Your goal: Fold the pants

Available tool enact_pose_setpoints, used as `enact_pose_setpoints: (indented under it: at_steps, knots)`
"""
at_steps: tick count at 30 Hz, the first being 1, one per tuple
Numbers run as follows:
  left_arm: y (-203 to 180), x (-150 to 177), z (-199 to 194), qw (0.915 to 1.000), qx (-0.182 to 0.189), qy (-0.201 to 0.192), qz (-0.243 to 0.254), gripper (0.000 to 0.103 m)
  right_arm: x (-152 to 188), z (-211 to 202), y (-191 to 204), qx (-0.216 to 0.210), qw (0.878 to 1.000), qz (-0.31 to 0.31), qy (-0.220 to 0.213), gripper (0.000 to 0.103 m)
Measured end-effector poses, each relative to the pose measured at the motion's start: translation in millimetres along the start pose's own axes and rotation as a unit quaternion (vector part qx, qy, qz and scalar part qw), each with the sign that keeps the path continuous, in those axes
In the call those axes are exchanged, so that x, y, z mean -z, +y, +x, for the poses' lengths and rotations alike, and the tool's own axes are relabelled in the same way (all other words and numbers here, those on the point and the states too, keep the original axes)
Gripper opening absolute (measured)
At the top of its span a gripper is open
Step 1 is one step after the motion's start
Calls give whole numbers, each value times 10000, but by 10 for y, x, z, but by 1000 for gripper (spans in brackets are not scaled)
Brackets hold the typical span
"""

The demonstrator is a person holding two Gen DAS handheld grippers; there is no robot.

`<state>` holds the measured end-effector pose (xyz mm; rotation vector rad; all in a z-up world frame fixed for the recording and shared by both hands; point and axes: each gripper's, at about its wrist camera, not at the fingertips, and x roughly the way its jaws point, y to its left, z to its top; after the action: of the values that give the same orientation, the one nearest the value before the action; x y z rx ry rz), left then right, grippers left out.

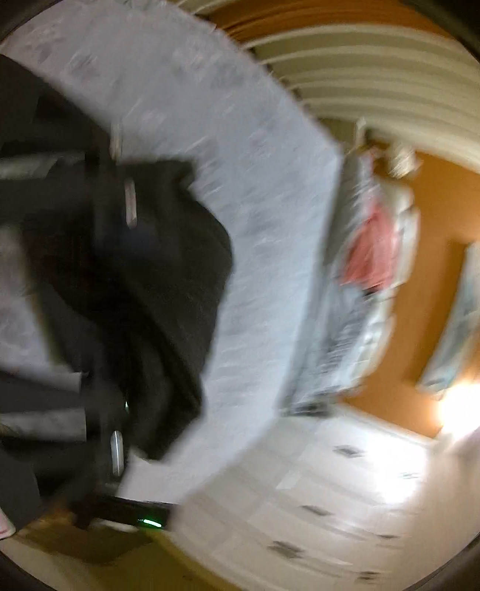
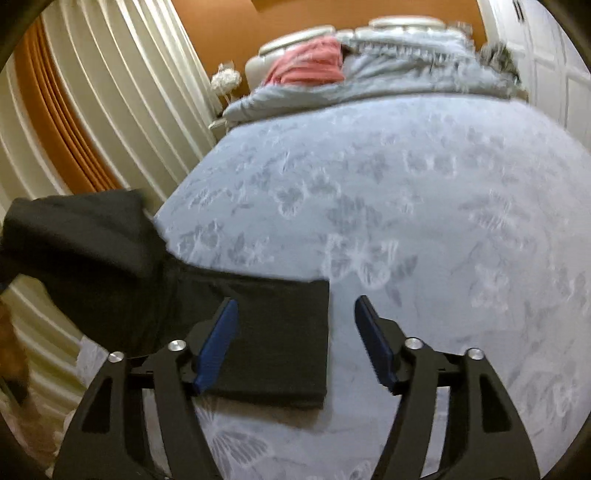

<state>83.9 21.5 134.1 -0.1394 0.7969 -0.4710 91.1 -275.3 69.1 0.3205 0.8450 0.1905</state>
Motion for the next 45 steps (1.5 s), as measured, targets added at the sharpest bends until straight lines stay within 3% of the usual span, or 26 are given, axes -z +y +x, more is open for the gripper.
enact_pose_setpoints:
  at_steps: [3,5,9,14,16,17,18,19,20,23,24,26,27,28,30,31,34,36,37,38,39,40,42,45]
  knots:
    - [-77,525,562,9956,-137,929,64,90,147,140,-106,-99,9993,31,354,66]
    - [21,762,647,9935,-151,1122,-96,89,264,272,-185,-376,9969,147,670,67]
    - [401,975,392,9940,-206,883,-611,89,378,469,-178,-510,9933,206,1013,67]
    - [855,777,-41,9926,-902,231,-776,90,465,561,-289,-148,9920,558,1124,78]
    - [1073,682,-37,9879,-1107,246,-1062,90,569,621,-380,-324,9881,894,1210,78]
    - [1166,659,-2,9865,-1124,277,-1161,90,584,698,-399,-527,9847,1009,1322,76]
    - [1251,638,61,9849,-1158,328,-1246,90,576,808,-373,-822,9796,1041,1507,47]
    - [1286,624,106,9844,-1190,343,-1249,90,501,852,-297,-673,9820,854,1541,23]
    - [1305,601,158,9840,-1250,334,-1221,90,375,778,-180,-414,9889,479,1345,14]
    - [1265,581,235,9833,-1385,308,-1138,90,81,390,112,-365,9969,-261,654,10]
    - [1278,602,238,9832,-1408,357,-1108,90,57,331,194,-156,9965,-662,493,11]
    - [1319,643,333,9808,-1562,538,-1040,90,161,522,203,385,9893,-1205,720,25]
    - [1351,683,339,9792,-1635,616,-1028,90,244,659,137,739,9855,-1215,928,49]
    - [1370,736,412,9772,-1705,748,-1022,90,293,730,79,854,9844,-1132,1042,56]
    - [1424,838,570,9742,-1689,995,-1115,90,419,867,-95,467,9880,-536,1374,60]
    - [1436,879,636,9734,-1634,1095,-1174,90,473,916,-172,161,9889,-110,1475,71]
    - [1493,1051,894,9696,-1241,1495,-1486,90,594,1134,-226,-368,9802,554,1867,78]
    - [1534,1139,1008,9666,-954,1618,-1745,88,627,1205,-169,-285,9829,571,1727,76]
    - [1537,1149,1009,9680,-970,1499,-1763,84,617,1228,-91,-186,9847,377,1689,61]
    - [1507,1132,1016,9716,-904,1464,-1624,63,591,1214,-33,-120,9864,269,1618,52]
    - [1469,1091,1026,9745,-715,1507,-1501,30,550,1192,-29,-251,9869,403,1545,32]
    - [1447,1064,1004,9749,-610,1514,-1514,19,535,1162,-9,-267,9875,472,1480,27]
    - [1377,951,896,9787,-627,1362,-1404,12,456,1028,26,-368,9907,513,1206,24]
    - [1189,671,590,9891,-534,813,-1106,11,219,663,135,-537,9958,417,620,23]
